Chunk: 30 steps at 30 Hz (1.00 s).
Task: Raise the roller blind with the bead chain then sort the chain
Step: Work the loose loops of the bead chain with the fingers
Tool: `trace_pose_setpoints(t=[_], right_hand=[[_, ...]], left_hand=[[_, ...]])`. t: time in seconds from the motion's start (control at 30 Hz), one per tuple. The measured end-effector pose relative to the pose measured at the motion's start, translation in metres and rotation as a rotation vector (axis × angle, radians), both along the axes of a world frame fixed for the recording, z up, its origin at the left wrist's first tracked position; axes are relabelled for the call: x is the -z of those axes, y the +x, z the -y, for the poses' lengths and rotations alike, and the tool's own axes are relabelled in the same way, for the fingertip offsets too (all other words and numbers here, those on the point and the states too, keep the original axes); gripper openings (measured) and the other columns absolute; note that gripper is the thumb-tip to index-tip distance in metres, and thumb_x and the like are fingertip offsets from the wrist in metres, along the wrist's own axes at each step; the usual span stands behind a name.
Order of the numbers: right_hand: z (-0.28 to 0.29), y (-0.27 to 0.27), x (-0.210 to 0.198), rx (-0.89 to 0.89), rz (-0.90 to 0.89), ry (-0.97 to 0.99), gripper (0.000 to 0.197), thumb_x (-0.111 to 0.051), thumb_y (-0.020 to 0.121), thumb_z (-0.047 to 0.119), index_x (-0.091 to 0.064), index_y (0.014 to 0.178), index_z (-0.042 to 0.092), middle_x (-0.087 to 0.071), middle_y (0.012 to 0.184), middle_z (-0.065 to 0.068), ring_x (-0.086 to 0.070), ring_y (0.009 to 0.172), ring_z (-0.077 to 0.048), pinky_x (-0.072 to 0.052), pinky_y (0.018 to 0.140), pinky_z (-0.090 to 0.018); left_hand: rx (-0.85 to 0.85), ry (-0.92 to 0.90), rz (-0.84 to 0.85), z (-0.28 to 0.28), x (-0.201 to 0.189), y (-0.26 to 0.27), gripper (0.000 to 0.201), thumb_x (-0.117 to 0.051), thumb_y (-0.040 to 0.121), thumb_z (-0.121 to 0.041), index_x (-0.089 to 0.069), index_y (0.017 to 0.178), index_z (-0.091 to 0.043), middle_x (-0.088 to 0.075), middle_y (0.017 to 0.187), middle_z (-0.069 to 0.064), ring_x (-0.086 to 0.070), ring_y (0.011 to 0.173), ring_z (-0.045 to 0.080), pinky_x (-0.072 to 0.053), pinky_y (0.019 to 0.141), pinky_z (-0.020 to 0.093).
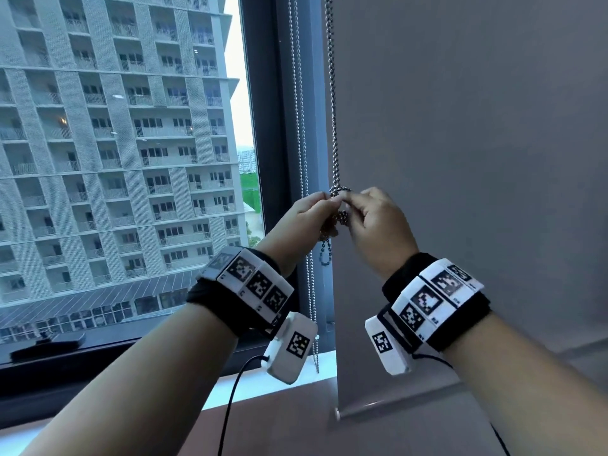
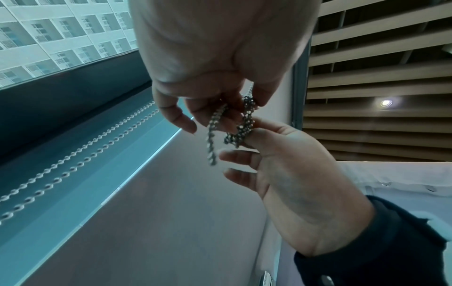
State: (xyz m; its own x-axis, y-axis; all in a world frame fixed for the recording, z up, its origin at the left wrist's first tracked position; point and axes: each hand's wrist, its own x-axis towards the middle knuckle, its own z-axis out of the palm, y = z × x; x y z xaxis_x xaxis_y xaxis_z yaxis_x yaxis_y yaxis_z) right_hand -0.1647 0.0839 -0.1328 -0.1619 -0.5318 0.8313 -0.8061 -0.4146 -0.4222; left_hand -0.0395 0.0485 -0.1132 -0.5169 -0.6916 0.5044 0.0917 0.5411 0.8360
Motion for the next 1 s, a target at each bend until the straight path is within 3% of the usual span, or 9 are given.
trace_pose_setpoints(t=[0.13, 0.27, 0.4, 0.47, 0.53, 0.7, 0.83, 0.93, 1.0], right_hand=[[-0.001, 0.005, -0.009, -0.275, 0.193, 0.149, 0.022, -0.043, 0.096, 0.014, -0.064, 0.101, 0.009, -0.048, 0.094, -0.001, -0.051, 0.084, -0.012, -0.043, 0.085, -0.027], [-0.010, 0.003, -0.015, -0.603, 0.440, 0.324, 0.019, -0.045, 0.096, 0.012, -0.060, 0.089, 0.021, -0.055, 0.083, 0.002, -0.049, 0.070, -0.009, -0.040, 0.068, -0.023], [-0.012, 0.004, -0.019, -0.775, 0.590, 0.385, 0.031, -0.040, 0.091, -0.001, -0.066, 0.086, 0.014, -0.061, 0.079, -0.010, -0.051, 0.060, -0.020, -0.047, 0.048, -0.024], [-0.011, 0.004, -0.022, -0.738, 0.528, 0.389, 0.030, -0.040, 0.091, -0.004, -0.063, 0.082, 0.013, -0.057, 0.073, -0.011, -0.050, 0.056, -0.021, -0.047, 0.045, -0.025], [-0.009, 0.002, -0.022, -0.658, 0.413, 0.384, 0.025, -0.043, 0.093, -0.001, -0.059, 0.082, 0.015, -0.058, 0.074, -0.006, -0.055, 0.056, -0.015, -0.049, 0.055, -0.024], [-0.006, -0.002, -0.022, -0.407, 0.102, 0.350, 0.016, -0.051, 0.092, 0.021, -0.052, 0.076, 0.024, -0.058, 0.073, 0.002, -0.056, 0.073, -0.018, -0.049, 0.076, -0.042], [-0.010, 0.002, -0.022, -0.298, 0.016, 0.290, 0.019, -0.050, 0.094, 0.022, -0.049, 0.074, 0.022, -0.056, 0.077, 0.002, -0.050, 0.069, -0.011, -0.042, 0.069, -0.029], [-0.010, 0.002, -0.018, -0.181, -0.023, 0.225, 0.017, -0.049, 0.094, 0.027, -0.056, 0.085, 0.014, -0.056, 0.093, -0.006, -0.053, 0.080, -0.015, -0.039, 0.068, -0.020], [-0.007, 0.001, -0.015, -0.150, -0.025, 0.205, 0.023, -0.045, 0.095, 0.030, -0.057, 0.085, 0.013, -0.054, 0.094, -0.008, -0.053, 0.085, -0.018, -0.039, 0.074, -0.023]], left_hand=[[0.157, 0.178, -0.032, -0.001, 0.002, 0.002, 0.011, -0.041, 0.097, -0.021, -0.047, 0.093, -0.012, -0.041, 0.066, 0.002, -0.036, 0.055, 0.013, -0.026, 0.058, 0.029], [0.239, 0.210, 0.024, -0.002, 0.007, 0.007, 0.013, -0.041, 0.097, -0.027, -0.050, 0.091, -0.019, -0.046, 0.065, -0.001, -0.044, 0.051, 0.011, -0.036, 0.063, 0.029], [0.326, 0.286, 0.067, -0.005, 0.011, 0.008, 0.020, -0.037, 0.097, -0.034, -0.051, 0.094, -0.019, -0.052, 0.072, 0.000, -0.054, 0.057, 0.010, -0.045, 0.070, 0.031], [0.335, 0.297, 0.054, -0.005, 0.014, 0.008, 0.020, -0.036, 0.097, -0.034, -0.050, 0.100, -0.019, -0.051, 0.075, 0.002, -0.056, 0.059, 0.010, -0.046, 0.071, 0.032], [0.330, 0.296, 0.040, -0.004, 0.016, 0.011, 0.019, -0.037, 0.098, -0.032, -0.052, 0.102, -0.020, -0.049, 0.073, 0.001, -0.055, 0.060, 0.011, -0.046, 0.072, 0.032], [0.281, 0.231, 0.058, -0.002, 0.016, 0.019, 0.018, -0.044, 0.095, -0.033, -0.057, 0.091, -0.021, -0.051, 0.073, -0.003, -0.049, 0.060, 0.009, -0.043, 0.073, 0.031], [0.145, 0.121, 0.107, 0.000, 0.015, 0.023, 0.018, -0.051, 0.091, -0.037, -0.062, 0.097, -0.024, -0.060, 0.087, -0.008, -0.053, 0.068, 0.003, -0.041, 0.080, 0.026], [0.129, 0.067, 0.062, -0.002, 0.013, 0.024, 0.016, -0.044, 0.097, -0.019, -0.059, 0.091, -0.017, -0.058, 0.088, -0.004, -0.055, 0.070, -0.008, -0.042, 0.067, 0.005], [0.129, 0.050, 0.025, -0.001, 0.012, 0.025, 0.017, -0.045, 0.096, -0.015, -0.058, 0.084, -0.017, -0.059, 0.087, -0.003, -0.056, 0.071, -0.010, -0.042, 0.063, 0.001]])
